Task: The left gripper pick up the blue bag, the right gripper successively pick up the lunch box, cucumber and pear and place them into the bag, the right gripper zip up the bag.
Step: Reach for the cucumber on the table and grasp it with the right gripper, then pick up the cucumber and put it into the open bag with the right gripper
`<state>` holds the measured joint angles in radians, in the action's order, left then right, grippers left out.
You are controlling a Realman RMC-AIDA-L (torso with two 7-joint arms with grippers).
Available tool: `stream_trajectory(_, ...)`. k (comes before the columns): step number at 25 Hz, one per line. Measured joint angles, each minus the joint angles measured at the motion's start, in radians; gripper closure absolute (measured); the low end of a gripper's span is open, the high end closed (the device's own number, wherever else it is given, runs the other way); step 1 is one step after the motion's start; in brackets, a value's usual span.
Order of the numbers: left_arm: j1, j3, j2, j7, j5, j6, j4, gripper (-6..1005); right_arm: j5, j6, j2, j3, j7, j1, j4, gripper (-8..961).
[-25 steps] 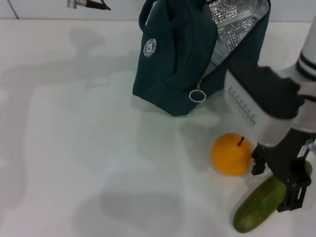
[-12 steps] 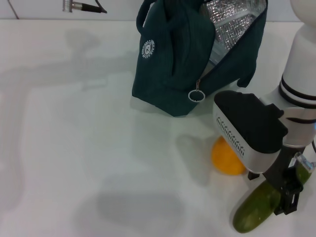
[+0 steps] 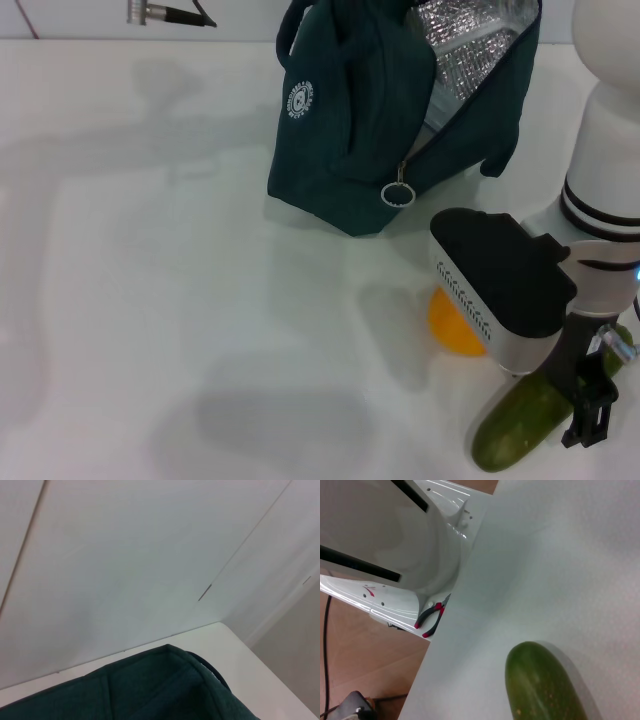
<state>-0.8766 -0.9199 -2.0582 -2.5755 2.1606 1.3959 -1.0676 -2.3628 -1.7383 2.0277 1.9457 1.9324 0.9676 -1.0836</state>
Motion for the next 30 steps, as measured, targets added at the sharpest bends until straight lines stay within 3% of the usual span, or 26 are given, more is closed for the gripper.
stream_trajectory(9,0.002,-0.001,-0.002,0.0,0.0,0.001,0.0,963,-0.004,0.004,0.0,0.018,0.017,0.001,-0.002,84)
stream_trajectory(17,0.003,-0.002,-0.002,0.0,0.001,0.002,0.0,964,-0.012,0.003,0.0,0.006,0.032,0.008,0.007,418)
stream_trajectory(23,0.002,-0.001,-0.003,0.012,0.001,0.003,0.0,964,-0.012,0.017,-0.001,-0.021,0.031,0.002,0.023,422)
stream_trajectory(26,0.004,-0.001,-0.003,0.013,0.001,0.005,0.0,963,-0.012,0.007,-0.002,-0.08,0.025,-0.007,0.026,419)
stream_trajectory(28,0.004,-0.002,-0.003,0.013,0.001,0.006,0.0,963,-0.003,-0.031,-0.003,-0.175,0.007,-0.015,0.027,418)
stream_trajectory(29,0.005,-0.003,-0.003,0.013,0.002,0.006,0.0,963,0.003,-0.053,-0.004,-0.231,-0.006,-0.02,0.027,417)
stream_trajectory(30,0.005,-0.004,-0.003,0.013,0.003,0.006,0.0,963,0.02,-0.122,-0.007,-0.375,-0.047,-0.039,0.027,416)
